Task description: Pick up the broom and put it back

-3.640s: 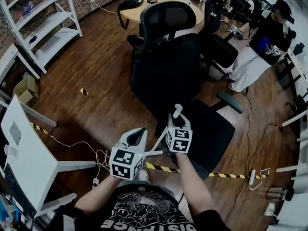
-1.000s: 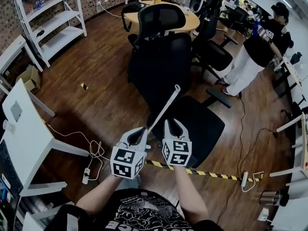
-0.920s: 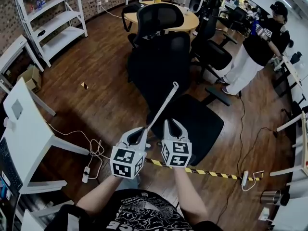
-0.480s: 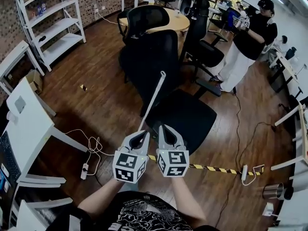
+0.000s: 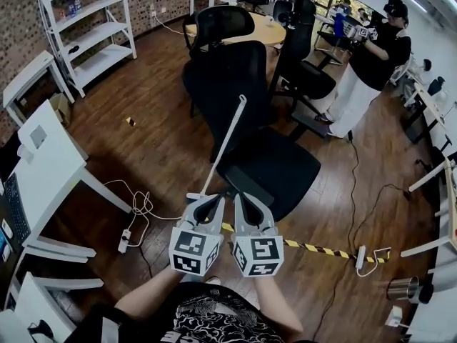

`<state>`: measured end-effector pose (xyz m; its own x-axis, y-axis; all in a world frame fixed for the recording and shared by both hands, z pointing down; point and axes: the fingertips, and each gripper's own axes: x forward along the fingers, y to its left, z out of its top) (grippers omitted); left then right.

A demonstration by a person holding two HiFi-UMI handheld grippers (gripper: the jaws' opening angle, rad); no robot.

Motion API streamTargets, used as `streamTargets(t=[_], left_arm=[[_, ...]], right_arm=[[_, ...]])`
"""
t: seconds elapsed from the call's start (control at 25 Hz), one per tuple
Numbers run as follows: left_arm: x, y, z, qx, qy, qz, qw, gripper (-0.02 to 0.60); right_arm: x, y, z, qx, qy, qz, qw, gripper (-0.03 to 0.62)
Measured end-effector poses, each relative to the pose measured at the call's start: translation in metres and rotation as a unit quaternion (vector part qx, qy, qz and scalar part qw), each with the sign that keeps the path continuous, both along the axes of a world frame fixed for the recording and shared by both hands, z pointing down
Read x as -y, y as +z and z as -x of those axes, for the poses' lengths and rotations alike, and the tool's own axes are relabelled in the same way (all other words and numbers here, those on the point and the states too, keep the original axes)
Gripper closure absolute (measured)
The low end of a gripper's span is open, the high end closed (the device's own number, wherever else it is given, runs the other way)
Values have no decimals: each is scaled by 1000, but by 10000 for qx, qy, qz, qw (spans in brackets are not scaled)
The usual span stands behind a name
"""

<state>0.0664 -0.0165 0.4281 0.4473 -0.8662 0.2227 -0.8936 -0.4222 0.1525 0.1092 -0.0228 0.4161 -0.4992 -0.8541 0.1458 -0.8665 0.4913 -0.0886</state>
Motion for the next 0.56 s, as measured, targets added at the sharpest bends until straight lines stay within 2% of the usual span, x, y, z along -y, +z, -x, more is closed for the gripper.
streamTargets(t=[0.32,0.56], left_arm=[[-29,-6,11,145,-79,-33,9999,577],[-42,-14,18,3,-93,-7,10000,577]], right_arm=[[-27,-5,16,88,-178,-30,9998,594],[-41,-6,25,99,-258,-14,9996,594]])
